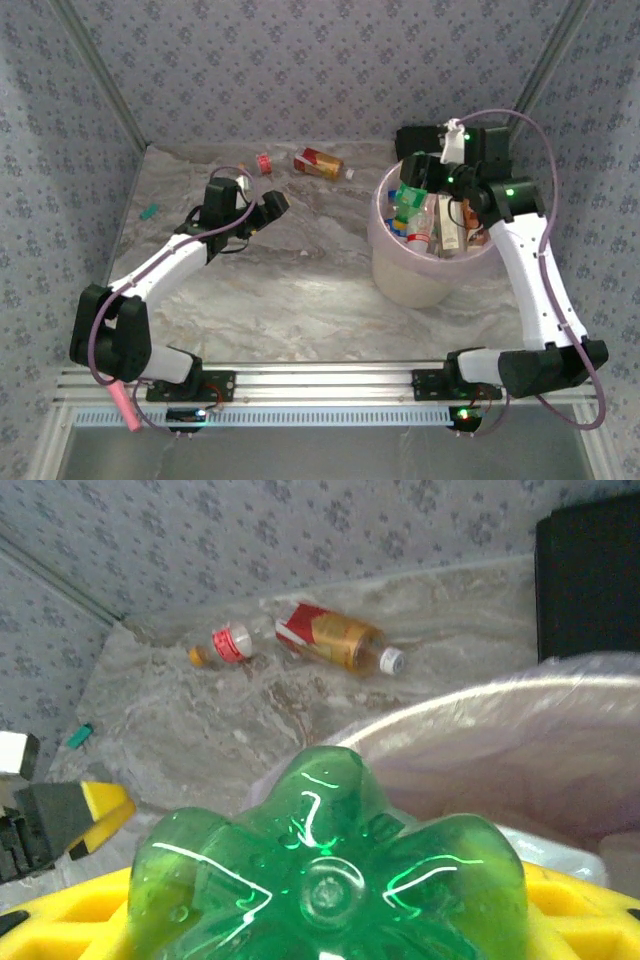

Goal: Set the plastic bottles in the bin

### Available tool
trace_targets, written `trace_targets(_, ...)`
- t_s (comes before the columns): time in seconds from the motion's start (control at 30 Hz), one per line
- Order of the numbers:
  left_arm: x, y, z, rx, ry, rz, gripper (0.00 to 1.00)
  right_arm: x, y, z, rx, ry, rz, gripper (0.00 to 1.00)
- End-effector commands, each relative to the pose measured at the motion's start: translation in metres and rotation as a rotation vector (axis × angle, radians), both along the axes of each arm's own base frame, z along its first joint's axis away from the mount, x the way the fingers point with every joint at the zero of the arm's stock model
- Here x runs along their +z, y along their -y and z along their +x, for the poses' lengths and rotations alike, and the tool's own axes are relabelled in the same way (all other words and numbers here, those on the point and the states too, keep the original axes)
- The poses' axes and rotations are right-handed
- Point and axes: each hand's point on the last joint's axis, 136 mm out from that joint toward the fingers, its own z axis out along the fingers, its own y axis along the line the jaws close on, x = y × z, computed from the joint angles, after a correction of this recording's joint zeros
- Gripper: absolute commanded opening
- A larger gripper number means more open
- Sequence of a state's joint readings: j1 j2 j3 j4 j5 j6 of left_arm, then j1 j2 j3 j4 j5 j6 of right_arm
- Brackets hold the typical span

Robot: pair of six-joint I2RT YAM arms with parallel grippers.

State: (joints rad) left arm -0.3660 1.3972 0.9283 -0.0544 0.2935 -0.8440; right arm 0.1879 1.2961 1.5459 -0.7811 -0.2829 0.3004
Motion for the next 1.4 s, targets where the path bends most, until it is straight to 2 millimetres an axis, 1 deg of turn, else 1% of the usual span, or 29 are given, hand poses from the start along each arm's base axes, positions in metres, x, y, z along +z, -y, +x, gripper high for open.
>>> trace_targets(0.0,0.007,-0.004,0.007,0.04,0.009,-0.023,0.96,-0.02,0.002,0.0,-0.048,-0.041,-0.034,0.39)
trace_targets(0.2,0.005,-0.006,0.009,0.058,-0.001,-0.028,0.95,-0.063,0.0,-0.006,-0.065,-0.124,-0.109,0.39)
trace_targets(0.27,0.004,-0.006,0.01,0.059,-0.003,-0.03,0.94,-0.072,-0.001,-0.008,-0.071,-0.14,-0.137,0.38)
trace_targets(0.37,0.005,-0.006,0.01,0.059,-0.001,-0.034,0.94,-0.085,0.006,-0.011,-0.106,-0.163,-0.216,0.39)
trace_targets(0.43,0.004,-0.006,0.01,0.06,-0.004,-0.035,0.94,-0.088,0.006,-0.013,-0.107,-0.168,-0.228,0.4)
trace_targets(0.47,0.004,-0.006,0.009,0.059,-0.003,-0.035,0.94,-0.086,0.005,-0.013,-0.1,-0.162,-0.223,0.42)
trace_targets(0.5,0.004,-0.005,0.01,0.059,-0.004,-0.037,0.94,-0.079,0.004,-0.014,-0.095,-0.147,-0.218,0.48)
trace_targets(0.63,0.003,-0.004,0.01,0.055,-0.008,-0.041,0.94,-0.039,0.009,-0.018,-0.091,-0.103,-0.224,0.7)
trace_targets(0.73,0.003,-0.004,0.011,0.056,-0.006,-0.046,0.94,-0.022,0.013,-0.024,-0.075,-0.132,-0.244,0.8)
trace_targets(0.8,0.002,-0.004,0.011,0.058,-0.007,-0.047,0.94,-0.016,0.018,-0.027,-0.07,-0.143,-0.263,0.81)
trace_targets(0.83,0.002,-0.004,0.011,0.056,-0.01,-0.047,0.94,-0.014,0.021,-0.029,-0.074,-0.143,-0.27,0.81)
trace_targets(0.9,0.001,-0.003,0.011,0.056,-0.01,-0.047,0.94,-0.012,0.025,-0.03,-0.085,-0.138,-0.271,0.75)
trace_targets(1.0,-0.001,-0.003,0.012,0.055,-0.012,-0.043,0.94,-0.018,0.018,-0.031,-0.058,-0.15,-0.247,0.6)
trace_targets(1.03,0.0,-0.003,0.013,0.056,-0.012,-0.045,0.93,-0.024,0.014,-0.031,-0.047,-0.162,-0.246,0.53)
trace_targets(1.07,-0.001,-0.002,0.013,0.053,-0.013,-0.047,0.93,-0.029,0.011,-0.031,-0.037,-0.177,-0.25,0.49)
trace_targets(1.17,0.0,0.0,0.014,0.048,-0.013,-0.051,0.93,-0.048,0.0,-0.035,-0.008,-0.224,-0.251,0.44)
trace_targets(1.2,0.0,0.0,0.014,0.048,-0.012,-0.051,0.93,-0.056,-0.001,-0.035,-0.008,-0.239,-0.248,0.4)
trace_targets(1.23,0.0,-0.001,0.015,0.049,-0.012,-0.049,0.93,-0.064,-0.001,-0.035,-0.014,-0.258,-0.247,0.38)
trace_targets(1.37,0.001,0.0,0.018,0.048,-0.01,-0.044,0.93,-0.087,0.0,-0.035,-0.028,-0.305,-0.248,0.38)
